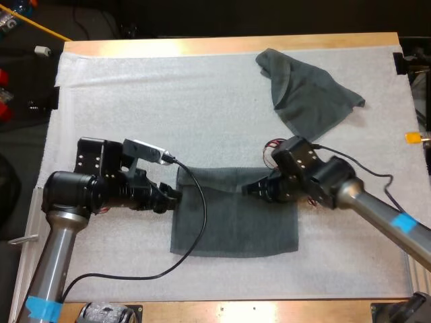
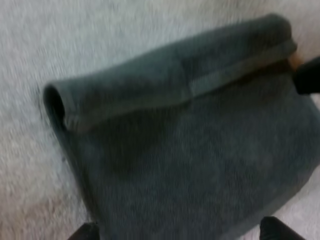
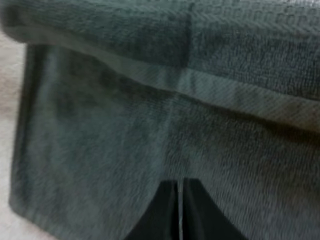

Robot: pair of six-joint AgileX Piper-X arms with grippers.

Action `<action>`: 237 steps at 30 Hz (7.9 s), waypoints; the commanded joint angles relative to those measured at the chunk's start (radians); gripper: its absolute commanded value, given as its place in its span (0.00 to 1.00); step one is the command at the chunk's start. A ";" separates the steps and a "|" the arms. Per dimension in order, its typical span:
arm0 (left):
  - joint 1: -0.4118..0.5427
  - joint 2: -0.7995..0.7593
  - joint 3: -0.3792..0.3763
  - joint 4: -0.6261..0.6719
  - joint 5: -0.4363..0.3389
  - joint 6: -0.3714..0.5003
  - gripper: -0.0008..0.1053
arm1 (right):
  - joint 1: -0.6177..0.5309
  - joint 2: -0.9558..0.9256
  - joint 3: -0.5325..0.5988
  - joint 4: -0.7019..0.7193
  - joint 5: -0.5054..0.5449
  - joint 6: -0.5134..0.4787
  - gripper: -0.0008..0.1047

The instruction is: Pick towel from pile, fold and stack

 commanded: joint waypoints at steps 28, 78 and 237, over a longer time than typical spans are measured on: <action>-0.002 -0.004 0.014 -0.004 0.005 0.007 0.59 | -0.004 0.382 -0.224 0.026 0.048 0.018 0.01; -0.002 -0.326 0.014 0.069 0.023 -0.034 0.59 | 0.016 -0.353 -0.429 0.607 0.473 -0.091 0.20; -0.052 0.002 0.443 -0.338 0.402 -0.296 0.01 | 0.107 -0.652 0.549 -0.143 0.096 0.609 0.01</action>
